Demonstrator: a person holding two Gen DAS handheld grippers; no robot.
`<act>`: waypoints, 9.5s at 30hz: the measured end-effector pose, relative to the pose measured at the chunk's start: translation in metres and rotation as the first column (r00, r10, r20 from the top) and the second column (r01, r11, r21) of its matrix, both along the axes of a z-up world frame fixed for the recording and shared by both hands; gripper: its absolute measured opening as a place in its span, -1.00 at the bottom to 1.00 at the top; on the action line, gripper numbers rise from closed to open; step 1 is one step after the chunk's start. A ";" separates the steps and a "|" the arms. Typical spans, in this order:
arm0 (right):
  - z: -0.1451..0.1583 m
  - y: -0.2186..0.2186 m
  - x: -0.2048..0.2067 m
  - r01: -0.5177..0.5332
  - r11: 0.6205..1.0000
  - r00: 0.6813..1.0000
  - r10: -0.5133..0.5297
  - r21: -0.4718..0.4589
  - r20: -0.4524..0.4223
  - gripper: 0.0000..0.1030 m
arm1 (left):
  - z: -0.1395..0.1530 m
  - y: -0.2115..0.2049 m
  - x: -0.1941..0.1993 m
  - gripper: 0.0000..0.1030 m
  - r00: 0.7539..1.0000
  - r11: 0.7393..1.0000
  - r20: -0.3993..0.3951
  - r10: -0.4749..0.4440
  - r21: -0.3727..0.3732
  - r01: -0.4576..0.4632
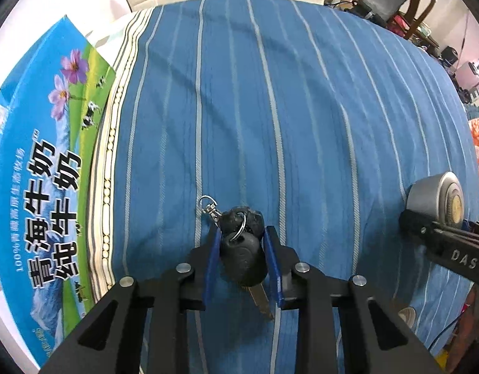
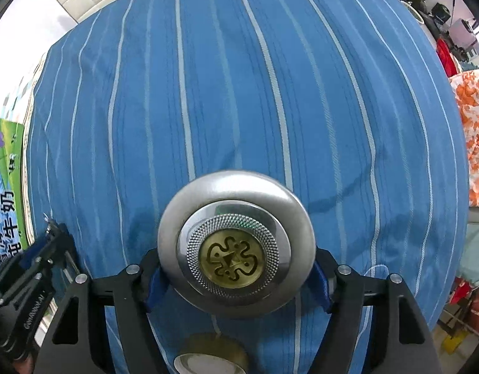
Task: Organize rigid objects
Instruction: 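Lift and carry the car key and puck light with both tools toward the blue box, then lower both tools into the box and open them to release key and light, then move the right tool down onto the gold-rimmed round tin on the sheet, then grasp the gold-rimmed round tin by its rim with the right tool, then carry the tin with the right tool over the blue box and lower it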
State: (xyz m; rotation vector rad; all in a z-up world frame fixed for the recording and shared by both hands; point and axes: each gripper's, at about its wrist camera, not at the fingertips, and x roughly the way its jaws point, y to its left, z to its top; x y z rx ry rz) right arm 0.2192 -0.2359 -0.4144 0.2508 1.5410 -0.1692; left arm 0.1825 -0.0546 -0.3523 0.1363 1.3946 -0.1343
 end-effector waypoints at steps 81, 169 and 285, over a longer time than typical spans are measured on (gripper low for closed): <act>0.127 0.371 0.107 -0.175 0.947 0.979 0.138 0.269 0.151 0.44 | 0.029 0.351 0.091 -0.53 0.992 0.991 0.001 0.125 -0.041 -0.125; 0.259 0.306 -0.038 -0.445 0.870 0.872 0.367 0.211 0.325 1.00 | 0.217 0.288 -0.064 1.00 0.895 0.963 0.381 0.232 0.039 -0.266; 0.219 0.264 -0.100 -0.392 0.904 0.881 0.316 0.172 0.353 0.30 | 0.161 0.285 -0.074 1.00 0.970 0.996 0.232 0.074 0.038 -0.085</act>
